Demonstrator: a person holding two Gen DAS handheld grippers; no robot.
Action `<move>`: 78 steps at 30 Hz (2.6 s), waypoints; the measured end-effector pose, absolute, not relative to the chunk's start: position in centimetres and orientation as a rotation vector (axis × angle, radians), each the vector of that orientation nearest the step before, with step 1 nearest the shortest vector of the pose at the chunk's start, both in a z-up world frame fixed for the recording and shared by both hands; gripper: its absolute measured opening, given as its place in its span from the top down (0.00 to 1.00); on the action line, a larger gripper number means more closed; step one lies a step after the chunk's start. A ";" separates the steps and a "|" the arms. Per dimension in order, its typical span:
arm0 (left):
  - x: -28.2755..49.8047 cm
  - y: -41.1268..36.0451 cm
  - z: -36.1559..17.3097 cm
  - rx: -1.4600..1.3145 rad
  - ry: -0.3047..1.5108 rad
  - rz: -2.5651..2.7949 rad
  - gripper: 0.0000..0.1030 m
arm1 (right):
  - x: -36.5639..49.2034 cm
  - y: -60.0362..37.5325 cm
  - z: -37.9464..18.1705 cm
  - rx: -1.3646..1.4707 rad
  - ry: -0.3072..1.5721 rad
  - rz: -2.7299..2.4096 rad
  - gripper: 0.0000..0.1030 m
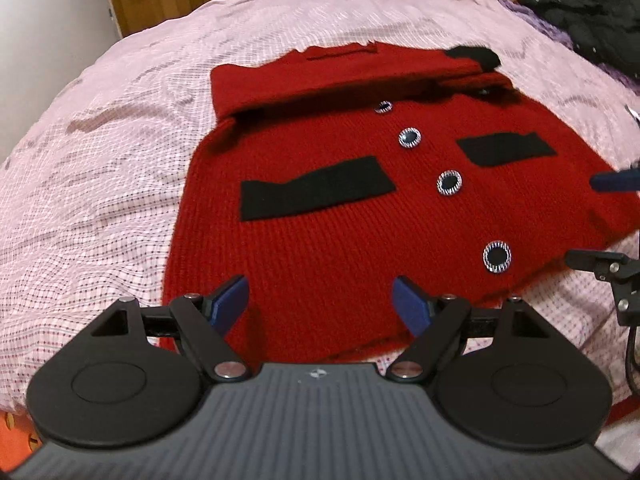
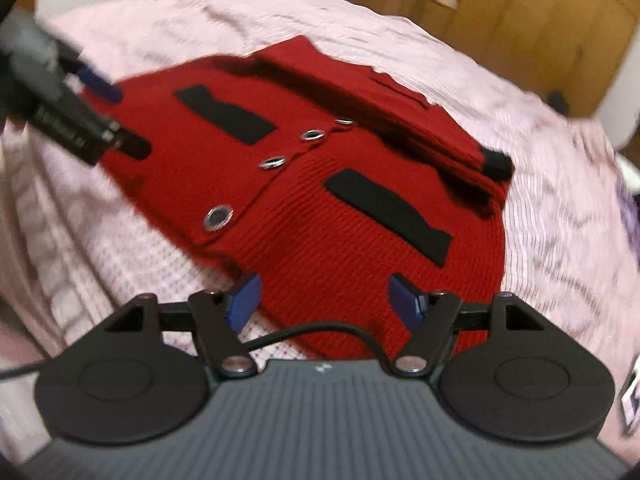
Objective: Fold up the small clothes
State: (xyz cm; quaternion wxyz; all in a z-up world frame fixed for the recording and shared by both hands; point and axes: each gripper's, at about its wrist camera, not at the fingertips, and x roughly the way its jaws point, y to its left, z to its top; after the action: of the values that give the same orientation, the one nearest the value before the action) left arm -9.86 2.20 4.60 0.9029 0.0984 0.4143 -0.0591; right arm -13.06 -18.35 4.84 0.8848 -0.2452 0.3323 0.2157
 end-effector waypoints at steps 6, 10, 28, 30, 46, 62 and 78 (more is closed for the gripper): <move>-10.0 1.7 4.1 0.208 0.866 -0.150 0.18 | -13.0 -16.7 3.2 -0.608 0.715 0.453 0.20; -10.3 1.3 3.9 0.216 0.859 -0.180 0.18 | -12.2 -16.0 2.6 -0.611 0.725 0.444 0.20; -10.7 -1.8 2.7 0.355 0.806 -0.305 0.18 | -9.5 -19.0 5.2 -0.312 0.680 0.296 0.21; -10.2 -1.0 2.5 0.370 0.802 -0.268 0.18 | -9.5 -19.4 5.2 -0.316 0.686 0.290 0.21; -7.5 2.5 1.3 0.383 0.782 -0.150 0.11 | -8.6 -23.0 2.4 -0.172 0.796 0.269 0.20; -7.0 2.4 0.3 0.380 0.784 -0.122 0.04 | -8.7 -23.6 1.5 -0.137 0.779 0.281 0.18; -7.8 2.1 2.4 0.406 0.697 -0.152 0.12 | -9.5 -23.6 2.9 -0.151 0.777 0.250 0.19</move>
State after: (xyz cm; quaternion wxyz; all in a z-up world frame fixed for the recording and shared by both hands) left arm -7.81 2.06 2.40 0.9170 0.1972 0.3387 -0.0741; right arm -9.49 -23.58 2.93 0.9151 -0.0732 0.3773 0.1216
